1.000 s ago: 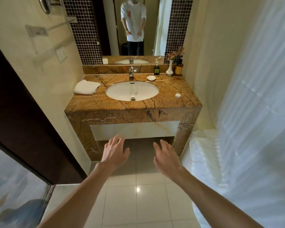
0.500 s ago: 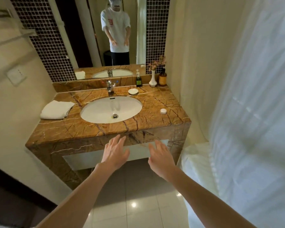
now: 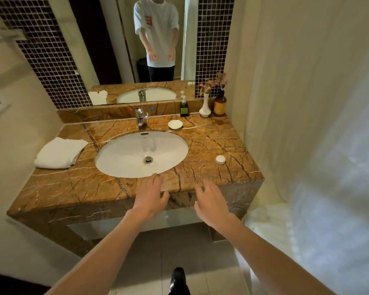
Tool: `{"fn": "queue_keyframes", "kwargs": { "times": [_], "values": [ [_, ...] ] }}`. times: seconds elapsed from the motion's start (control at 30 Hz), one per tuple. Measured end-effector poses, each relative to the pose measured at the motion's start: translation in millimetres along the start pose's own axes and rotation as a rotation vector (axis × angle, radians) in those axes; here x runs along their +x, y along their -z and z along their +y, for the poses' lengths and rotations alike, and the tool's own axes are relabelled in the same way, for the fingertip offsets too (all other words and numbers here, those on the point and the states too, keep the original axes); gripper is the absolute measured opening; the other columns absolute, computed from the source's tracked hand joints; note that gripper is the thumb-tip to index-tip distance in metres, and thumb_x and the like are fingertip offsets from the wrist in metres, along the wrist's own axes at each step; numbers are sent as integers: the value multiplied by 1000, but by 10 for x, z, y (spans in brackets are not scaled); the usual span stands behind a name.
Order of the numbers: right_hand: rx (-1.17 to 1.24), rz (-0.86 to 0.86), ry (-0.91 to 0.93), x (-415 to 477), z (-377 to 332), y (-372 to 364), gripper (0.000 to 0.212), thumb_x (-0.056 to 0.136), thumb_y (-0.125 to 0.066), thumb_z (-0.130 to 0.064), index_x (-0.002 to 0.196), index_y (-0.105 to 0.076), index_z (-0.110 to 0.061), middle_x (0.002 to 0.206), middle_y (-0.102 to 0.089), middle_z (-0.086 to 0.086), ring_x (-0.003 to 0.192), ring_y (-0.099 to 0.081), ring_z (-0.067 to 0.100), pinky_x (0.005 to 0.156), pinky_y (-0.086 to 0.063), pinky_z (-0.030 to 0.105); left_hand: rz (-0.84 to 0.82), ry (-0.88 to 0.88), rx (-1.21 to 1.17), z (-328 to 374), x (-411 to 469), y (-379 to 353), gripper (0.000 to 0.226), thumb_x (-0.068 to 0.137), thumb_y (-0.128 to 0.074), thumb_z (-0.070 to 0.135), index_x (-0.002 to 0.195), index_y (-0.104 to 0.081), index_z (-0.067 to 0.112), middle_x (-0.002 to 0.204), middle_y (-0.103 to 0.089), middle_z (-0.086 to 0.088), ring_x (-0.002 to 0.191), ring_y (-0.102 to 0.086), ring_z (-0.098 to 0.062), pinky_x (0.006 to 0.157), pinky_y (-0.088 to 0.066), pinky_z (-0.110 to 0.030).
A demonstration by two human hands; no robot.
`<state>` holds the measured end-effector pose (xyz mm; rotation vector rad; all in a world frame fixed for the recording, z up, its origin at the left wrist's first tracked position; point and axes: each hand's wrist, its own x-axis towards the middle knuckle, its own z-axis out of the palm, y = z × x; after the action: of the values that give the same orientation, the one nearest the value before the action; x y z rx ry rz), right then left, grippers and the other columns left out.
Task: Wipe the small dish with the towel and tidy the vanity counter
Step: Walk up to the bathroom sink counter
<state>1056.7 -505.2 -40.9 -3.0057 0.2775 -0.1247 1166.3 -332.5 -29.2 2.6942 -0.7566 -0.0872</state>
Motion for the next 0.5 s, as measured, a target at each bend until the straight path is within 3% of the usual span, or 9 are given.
{"fn": "queue_keyframes", "kwargs": {
  "times": [0.13,0.5],
  "values": [
    [-2,-4,-21,481,133,-44,53,91,-53,-24,140,-36,-12,140,-45,16,131,-39,31,112,-31,41,-50,4,-4,-59,547,-110,61,90,-46,44,145,-31,23,154,-32,-8,141,-28,-27,115,-26,-45],
    [64,-60,-77,2002,311,-12,48,92,-47,-21,139,-38,-11,142,-42,19,133,-36,35,111,-32,44,-97,22,-88,-358,2073,-28,60,92,-44,41,146,-30,18,155,-30,-11,140,-30,-29,111,-29,-45]
  ]
}}
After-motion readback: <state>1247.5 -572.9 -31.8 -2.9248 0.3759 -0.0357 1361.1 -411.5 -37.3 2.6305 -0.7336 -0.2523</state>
